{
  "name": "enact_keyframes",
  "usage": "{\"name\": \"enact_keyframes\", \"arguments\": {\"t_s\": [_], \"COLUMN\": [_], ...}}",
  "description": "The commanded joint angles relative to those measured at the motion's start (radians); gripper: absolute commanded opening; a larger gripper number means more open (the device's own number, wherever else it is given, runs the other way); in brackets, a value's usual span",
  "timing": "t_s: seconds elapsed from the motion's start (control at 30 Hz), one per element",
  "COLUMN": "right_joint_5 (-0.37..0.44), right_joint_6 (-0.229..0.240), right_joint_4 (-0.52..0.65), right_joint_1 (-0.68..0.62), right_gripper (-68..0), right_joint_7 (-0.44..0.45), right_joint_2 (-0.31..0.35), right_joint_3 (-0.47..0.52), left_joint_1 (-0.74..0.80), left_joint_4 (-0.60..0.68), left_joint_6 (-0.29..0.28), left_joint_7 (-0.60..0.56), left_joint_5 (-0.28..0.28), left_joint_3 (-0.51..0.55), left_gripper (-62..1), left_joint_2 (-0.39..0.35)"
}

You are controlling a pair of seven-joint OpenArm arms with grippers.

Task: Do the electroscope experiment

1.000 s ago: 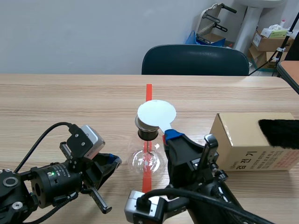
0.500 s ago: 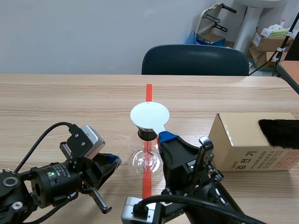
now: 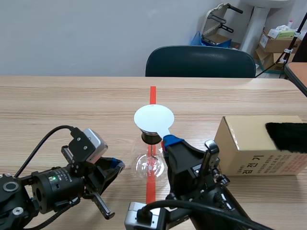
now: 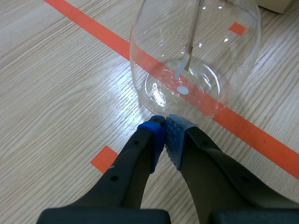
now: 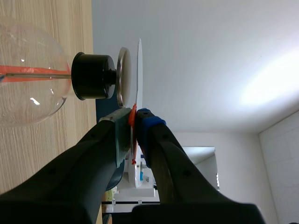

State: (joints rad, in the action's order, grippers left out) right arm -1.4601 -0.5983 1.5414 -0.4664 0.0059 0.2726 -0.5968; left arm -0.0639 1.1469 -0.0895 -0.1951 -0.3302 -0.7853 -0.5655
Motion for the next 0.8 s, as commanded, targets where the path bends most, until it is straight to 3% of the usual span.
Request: {"name": "enact_keyframes", "arguments": {"t_s": [0.0, 0.2, 0.77], "right_joint_5": [-0.001, -0.001, -0.001], "right_joint_6": [-0.012, -0.012, -0.012], "right_joint_4": [0.006, 0.006, 0.006], "right_joint_1": [0.001, 0.001, 0.001], "right_gripper": [-66.7, -66.7, -66.7], "right_joint_7": [-0.010, -0.079, -0.426], "right_joint_2": [0.007, 0.007, 0.007], "right_joint_3": [0.009, 0.009, 0.009], "left_joint_1": [0.000, 0.000, 0.000], "left_joint_4": [0.011, 0.011, 0.011], "left_joint_6": [-0.002, -0.002, -0.002], "left_joint_7": [-0.014, -0.013, 0.012], "left_joint_5": [-0.003, -0.003, -0.003], "left_joint_3": [0.002, 0.002, 0.002], "left_gripper": [-59.4, -59.4, -59.4], "left_joint_2": [0.003, 0.003, 0.003]}}
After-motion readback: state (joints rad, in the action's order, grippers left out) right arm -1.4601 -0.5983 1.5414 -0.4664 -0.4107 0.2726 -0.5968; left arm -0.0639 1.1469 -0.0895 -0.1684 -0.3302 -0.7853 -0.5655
